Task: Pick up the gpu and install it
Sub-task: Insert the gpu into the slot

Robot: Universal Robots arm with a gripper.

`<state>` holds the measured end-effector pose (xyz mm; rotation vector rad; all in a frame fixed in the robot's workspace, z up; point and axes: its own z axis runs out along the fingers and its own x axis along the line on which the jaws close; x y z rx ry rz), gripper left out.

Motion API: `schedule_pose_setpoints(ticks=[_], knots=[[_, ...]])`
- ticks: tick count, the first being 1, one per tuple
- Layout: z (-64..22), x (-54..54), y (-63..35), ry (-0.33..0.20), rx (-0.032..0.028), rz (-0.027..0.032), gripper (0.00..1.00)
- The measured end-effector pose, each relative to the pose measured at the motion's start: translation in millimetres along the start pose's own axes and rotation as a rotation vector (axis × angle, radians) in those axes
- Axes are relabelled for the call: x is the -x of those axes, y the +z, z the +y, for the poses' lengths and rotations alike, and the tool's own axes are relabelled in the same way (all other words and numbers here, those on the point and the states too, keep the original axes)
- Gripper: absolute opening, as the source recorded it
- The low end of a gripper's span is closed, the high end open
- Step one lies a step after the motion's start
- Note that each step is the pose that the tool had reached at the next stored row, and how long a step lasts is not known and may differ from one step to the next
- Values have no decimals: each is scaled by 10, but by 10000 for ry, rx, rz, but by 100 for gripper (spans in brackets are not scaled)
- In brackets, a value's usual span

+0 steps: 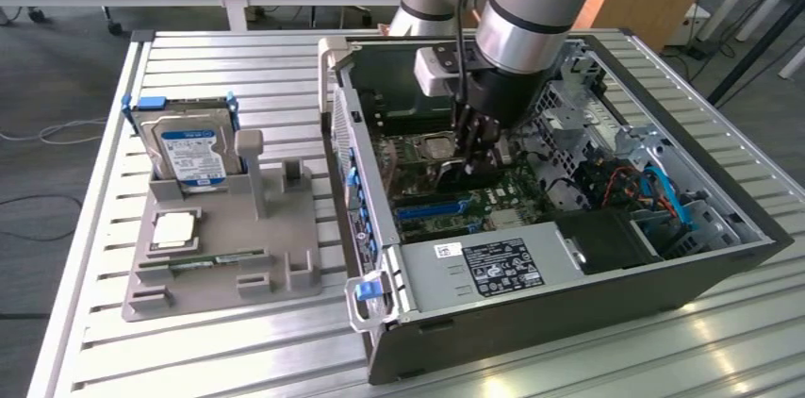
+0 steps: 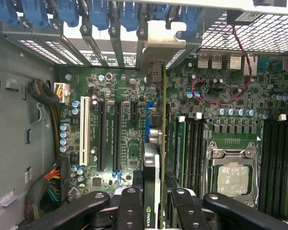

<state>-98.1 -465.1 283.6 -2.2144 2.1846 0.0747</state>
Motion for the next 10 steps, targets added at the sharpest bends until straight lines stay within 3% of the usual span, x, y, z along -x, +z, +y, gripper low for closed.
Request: schedule_pose_setpoints(ticks=[10], knots=[[10, -2, 34, 1, 0, -2, 27]])
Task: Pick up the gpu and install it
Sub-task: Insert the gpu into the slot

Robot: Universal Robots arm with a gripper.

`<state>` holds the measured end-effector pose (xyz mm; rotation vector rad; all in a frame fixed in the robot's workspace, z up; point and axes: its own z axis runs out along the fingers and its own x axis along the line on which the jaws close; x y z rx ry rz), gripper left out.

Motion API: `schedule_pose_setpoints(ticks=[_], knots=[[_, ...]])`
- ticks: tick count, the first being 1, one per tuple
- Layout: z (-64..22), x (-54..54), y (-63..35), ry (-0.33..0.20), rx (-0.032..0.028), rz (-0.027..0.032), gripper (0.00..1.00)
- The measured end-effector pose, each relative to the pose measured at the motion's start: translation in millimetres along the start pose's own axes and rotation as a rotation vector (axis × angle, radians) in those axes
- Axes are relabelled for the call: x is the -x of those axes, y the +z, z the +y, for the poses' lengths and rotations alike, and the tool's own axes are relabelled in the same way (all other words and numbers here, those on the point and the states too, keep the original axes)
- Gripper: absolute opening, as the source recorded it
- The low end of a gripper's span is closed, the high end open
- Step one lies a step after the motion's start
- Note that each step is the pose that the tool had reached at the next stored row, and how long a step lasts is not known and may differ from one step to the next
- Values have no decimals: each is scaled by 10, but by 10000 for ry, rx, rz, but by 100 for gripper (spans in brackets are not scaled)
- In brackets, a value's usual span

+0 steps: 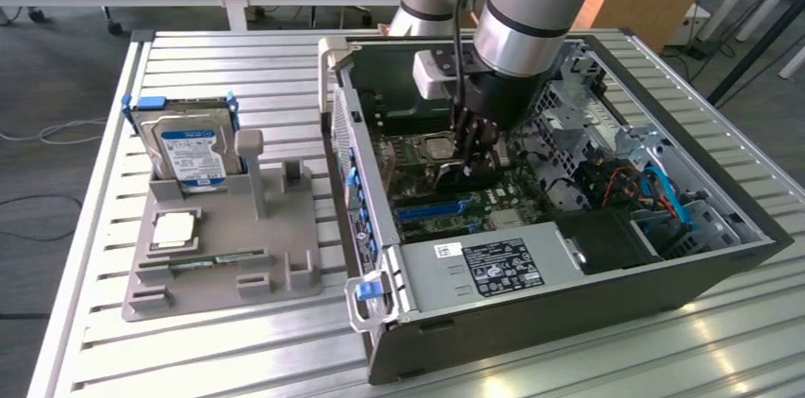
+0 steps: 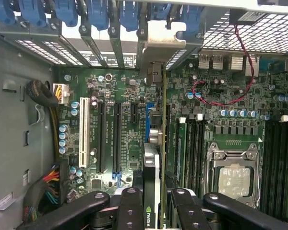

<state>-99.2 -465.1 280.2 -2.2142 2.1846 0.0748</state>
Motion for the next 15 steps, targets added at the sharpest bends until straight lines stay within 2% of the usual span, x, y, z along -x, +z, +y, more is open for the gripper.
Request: schedule_pose_setpoints(ticks=[15], knots=[[31, -2, 43, 2, -5, -1, 27]])
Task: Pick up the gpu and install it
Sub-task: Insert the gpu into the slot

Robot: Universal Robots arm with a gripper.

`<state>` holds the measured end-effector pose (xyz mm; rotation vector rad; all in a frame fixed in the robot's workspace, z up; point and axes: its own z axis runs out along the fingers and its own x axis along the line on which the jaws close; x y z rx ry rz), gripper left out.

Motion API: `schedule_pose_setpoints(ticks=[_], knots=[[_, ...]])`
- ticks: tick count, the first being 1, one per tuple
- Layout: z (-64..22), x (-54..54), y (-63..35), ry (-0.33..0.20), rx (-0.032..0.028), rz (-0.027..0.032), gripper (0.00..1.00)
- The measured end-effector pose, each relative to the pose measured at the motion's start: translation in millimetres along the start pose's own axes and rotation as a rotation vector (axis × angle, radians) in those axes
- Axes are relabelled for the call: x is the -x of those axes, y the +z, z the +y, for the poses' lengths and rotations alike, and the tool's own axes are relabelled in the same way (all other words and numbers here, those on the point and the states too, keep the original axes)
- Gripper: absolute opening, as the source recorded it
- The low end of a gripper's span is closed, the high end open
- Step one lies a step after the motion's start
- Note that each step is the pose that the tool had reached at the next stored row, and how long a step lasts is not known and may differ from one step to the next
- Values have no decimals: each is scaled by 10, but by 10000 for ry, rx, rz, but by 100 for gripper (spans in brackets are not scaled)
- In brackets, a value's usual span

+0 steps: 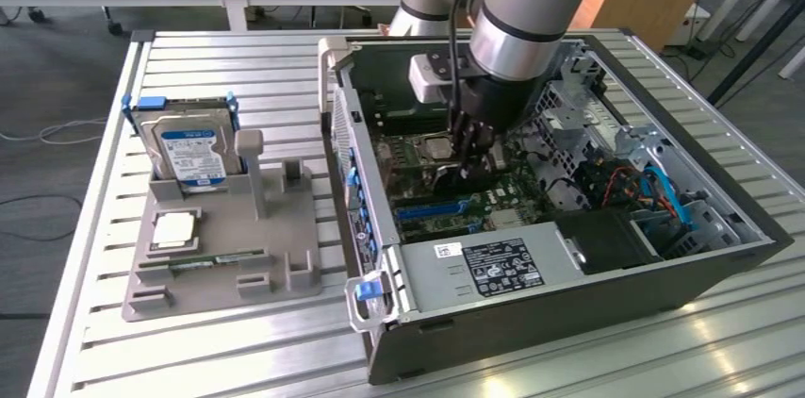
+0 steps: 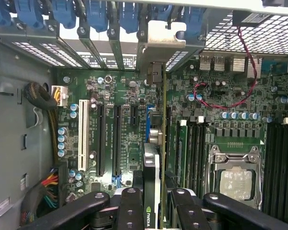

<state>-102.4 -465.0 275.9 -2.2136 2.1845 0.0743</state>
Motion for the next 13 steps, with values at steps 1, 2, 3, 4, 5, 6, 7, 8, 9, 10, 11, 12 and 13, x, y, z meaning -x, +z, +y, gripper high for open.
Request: schedule_pose_setpoints(ticks=[1, 2, 3, 4, 5, 6, 7, 8, 9, 10, 11, 12, 13], knots=[[6, 0, 4, 0, 0, 1, 27], [11, -1, 7, -2, 1, 2, 27], [12, -1, 7, -2, 1, 3, 27], [13, -1, 7, -3, 2, 3, 27], [13, -1, 11, -4, 1, 1, 27], [15, 0, 18, -2, -2, -4, 27], [16, -1, 23, -2, -1, -1, 27], [18, -2, 28, -2, 1, 1, 27], [19, -2, 33, -2, 0, 1, 27], [19, -2, 35, -2, 2, 3, 27], [19, -2, 35, -2, 2, 3, 27], [20, -2, 36, -2, 2, 4, 27], [27, -2, 39, 1, 0, 0, 27]])
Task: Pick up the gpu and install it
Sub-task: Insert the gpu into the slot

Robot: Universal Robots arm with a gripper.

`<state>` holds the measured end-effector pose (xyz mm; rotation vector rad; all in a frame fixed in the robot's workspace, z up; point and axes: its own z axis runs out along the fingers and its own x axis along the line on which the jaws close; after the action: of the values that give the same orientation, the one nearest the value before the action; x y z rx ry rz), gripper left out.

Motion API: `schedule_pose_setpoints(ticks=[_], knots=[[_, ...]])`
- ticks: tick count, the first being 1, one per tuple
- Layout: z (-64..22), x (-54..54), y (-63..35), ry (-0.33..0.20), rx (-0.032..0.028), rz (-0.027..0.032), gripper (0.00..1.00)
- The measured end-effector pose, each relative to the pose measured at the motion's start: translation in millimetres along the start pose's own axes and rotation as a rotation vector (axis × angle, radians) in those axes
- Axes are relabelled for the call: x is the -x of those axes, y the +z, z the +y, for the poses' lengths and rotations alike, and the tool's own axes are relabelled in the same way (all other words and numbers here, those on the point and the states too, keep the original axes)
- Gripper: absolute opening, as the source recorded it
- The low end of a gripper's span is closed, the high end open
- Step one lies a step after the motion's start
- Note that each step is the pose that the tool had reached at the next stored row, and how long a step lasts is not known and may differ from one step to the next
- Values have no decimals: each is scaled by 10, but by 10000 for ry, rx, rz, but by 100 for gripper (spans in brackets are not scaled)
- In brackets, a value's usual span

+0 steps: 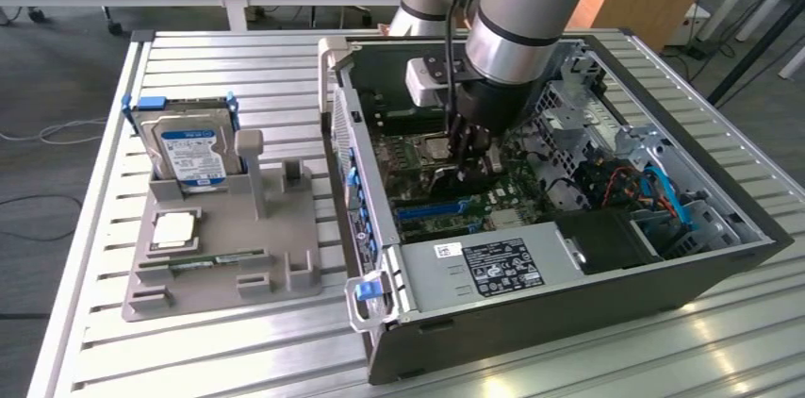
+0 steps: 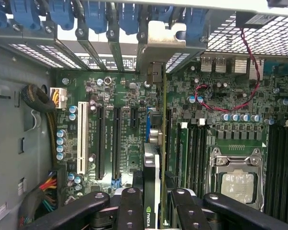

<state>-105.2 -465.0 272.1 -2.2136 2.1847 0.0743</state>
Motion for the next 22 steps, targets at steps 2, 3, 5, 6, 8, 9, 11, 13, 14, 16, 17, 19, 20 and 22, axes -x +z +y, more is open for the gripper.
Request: schedule_pose_setpoints(ticks=[2, 3, 5, 6, 8, 9, 11, 13, 14, 16, 17, 19, 20, 22], knots=[[17, 0, 4, -3, -2, -2, 27], [24, 1, 4, -2, -1, 0, 27], [25, 0, 3, -4, 0, 2, 27], [25, 0, 4, -4, 1, 2, 27], [26, -1, 14, -4, -1, -1, 27], [27, -1, 19, -3, 0, 1, 27], [28, -2, 44, -3, -1, 0, 27], [30, -3, 47, -3, -6, 0, 27], [33, -2, 49, -5, -16, 0, 27], [36, -2, 49, -5, -19, 0, 27], [38, -2, 48, -5, -19, 1, 27], [41, -2, 49, -6, -22, 0, 27], [42, -2, 49, -6, -22, 0, 27], [43, -2, 48, -6, -21, 2, 27]])
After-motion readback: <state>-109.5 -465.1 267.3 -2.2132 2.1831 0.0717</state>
